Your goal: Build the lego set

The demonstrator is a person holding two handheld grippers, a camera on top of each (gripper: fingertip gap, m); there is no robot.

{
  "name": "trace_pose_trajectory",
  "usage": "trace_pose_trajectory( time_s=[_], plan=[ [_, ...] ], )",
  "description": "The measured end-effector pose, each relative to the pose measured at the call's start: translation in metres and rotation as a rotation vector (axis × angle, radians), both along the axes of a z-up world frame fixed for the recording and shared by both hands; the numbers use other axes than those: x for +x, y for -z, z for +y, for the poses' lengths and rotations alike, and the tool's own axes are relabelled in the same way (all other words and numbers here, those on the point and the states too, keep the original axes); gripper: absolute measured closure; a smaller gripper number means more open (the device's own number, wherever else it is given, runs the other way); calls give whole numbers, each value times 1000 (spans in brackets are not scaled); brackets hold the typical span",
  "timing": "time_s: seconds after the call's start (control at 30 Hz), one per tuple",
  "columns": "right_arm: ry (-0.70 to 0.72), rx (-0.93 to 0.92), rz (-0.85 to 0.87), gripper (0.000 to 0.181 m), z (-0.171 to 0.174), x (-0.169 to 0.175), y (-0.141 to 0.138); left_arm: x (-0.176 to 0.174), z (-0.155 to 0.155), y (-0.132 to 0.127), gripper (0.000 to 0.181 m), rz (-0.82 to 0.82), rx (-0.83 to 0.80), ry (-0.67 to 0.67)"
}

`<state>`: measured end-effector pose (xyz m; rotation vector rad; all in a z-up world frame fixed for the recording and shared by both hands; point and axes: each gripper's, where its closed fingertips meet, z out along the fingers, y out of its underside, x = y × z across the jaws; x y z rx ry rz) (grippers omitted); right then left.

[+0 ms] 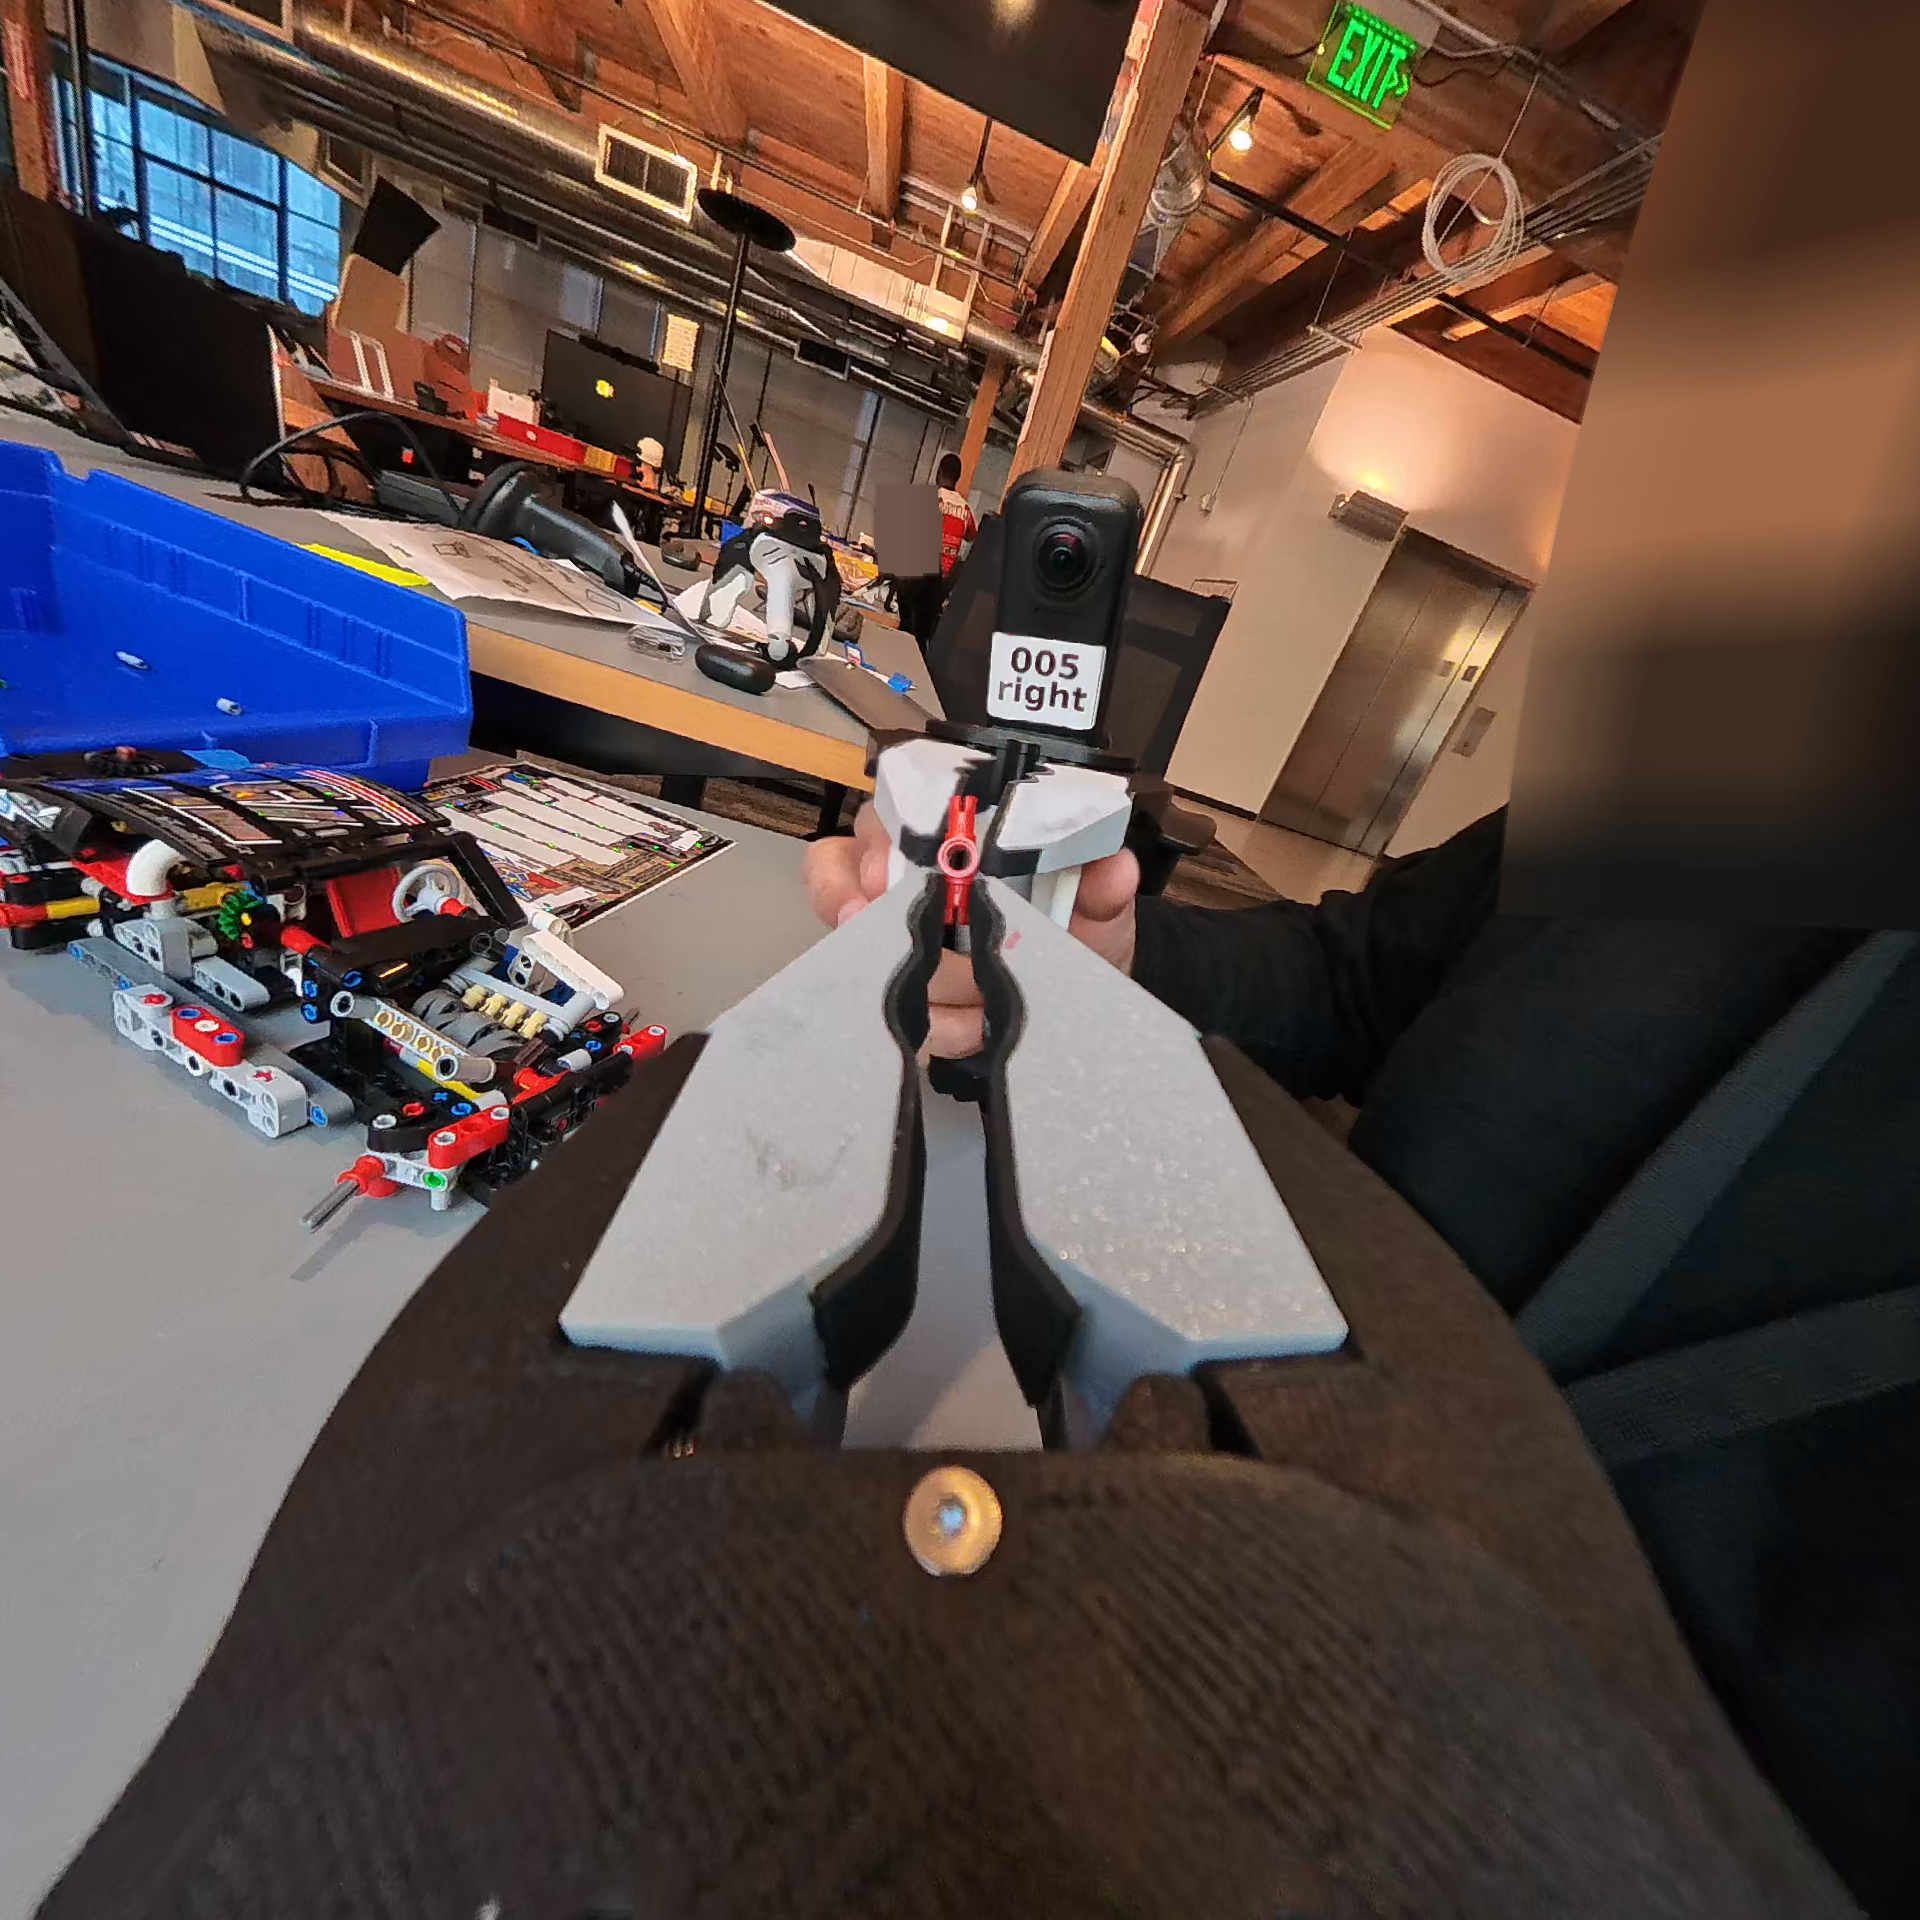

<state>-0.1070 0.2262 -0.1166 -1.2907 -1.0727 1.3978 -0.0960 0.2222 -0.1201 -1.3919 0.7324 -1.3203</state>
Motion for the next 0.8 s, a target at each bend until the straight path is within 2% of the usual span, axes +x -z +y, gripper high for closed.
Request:
trace_pose_trajectory(
  time_s=[0.17, 0.27, 0.43, 0.57, 0.67, 0.8],
  plan=[
    [9, 23, 7, 174, 1, 0, 0, 1, 1, 1, 180, -15, -37, 20],
    [25, 41, -15, 174, 3, 3, 5, 3, 4, 8, 179, 56, -57, 30],
    [135, 42, -129, 174, 20, 26, 30, -4, 21, 45, 148, 385, -46, 40],
    [244, 31, -257, 174, 31, 51, 65, -8, 37, 96, 140, 705, 23, 73],
    [283, 36, -288, 174, 28, 64, 73, -4, 36, 124, 133, 839, 28, 170],
    [335, 71, -329, 174, 27, 75, 79, -4, 33, 138, 125, 950, 53, 246]
  ],
)
